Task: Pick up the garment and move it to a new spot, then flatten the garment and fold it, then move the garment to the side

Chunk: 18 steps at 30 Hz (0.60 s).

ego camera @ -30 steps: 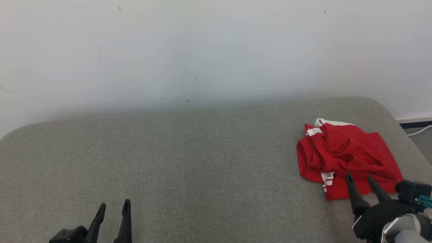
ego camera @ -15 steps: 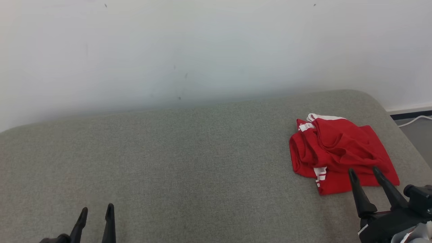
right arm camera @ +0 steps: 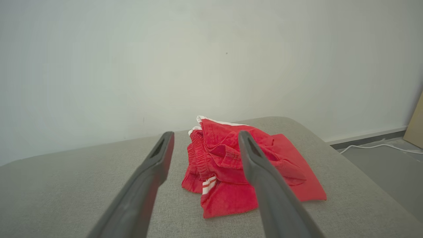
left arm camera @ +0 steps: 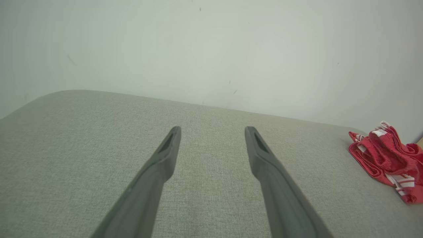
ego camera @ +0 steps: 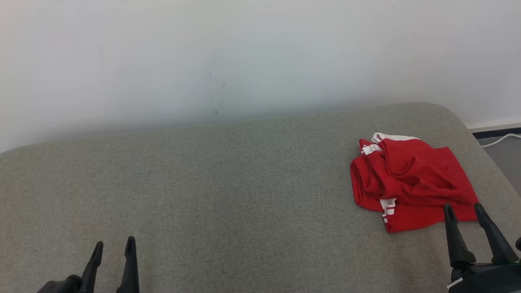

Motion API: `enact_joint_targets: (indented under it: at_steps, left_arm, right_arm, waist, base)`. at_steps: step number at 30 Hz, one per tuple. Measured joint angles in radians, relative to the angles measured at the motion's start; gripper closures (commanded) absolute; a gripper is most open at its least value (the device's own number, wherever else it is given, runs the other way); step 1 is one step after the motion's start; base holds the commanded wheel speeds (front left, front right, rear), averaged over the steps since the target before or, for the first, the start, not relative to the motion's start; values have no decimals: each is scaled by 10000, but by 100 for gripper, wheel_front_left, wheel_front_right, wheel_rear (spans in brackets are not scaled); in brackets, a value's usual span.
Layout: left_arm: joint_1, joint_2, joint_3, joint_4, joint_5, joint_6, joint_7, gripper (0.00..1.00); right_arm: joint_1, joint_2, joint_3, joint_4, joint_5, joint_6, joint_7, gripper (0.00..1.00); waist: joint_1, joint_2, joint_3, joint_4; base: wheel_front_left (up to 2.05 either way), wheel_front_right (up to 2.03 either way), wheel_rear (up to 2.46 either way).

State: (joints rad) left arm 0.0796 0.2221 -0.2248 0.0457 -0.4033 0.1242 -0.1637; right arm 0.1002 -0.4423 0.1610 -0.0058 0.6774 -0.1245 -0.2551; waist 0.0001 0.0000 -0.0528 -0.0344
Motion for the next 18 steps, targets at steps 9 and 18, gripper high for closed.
enact_joint_targets:
  at_steps: [9,18]
  left_arm:
    - [20,33,-77,-282,140,0,405,0]
    - [112,-13,-12,-479,161,0,610,0]
  right_arm:
    - [212,483,-692,-370,-633,0,-2,0]
    - [406,779,-1016,-598,-945,0,-2,0]
  waist:
    - [0,0,17,64]
    - [0,0,6,76]
  base:
    - [0,0,0]
    - [0,0,0]
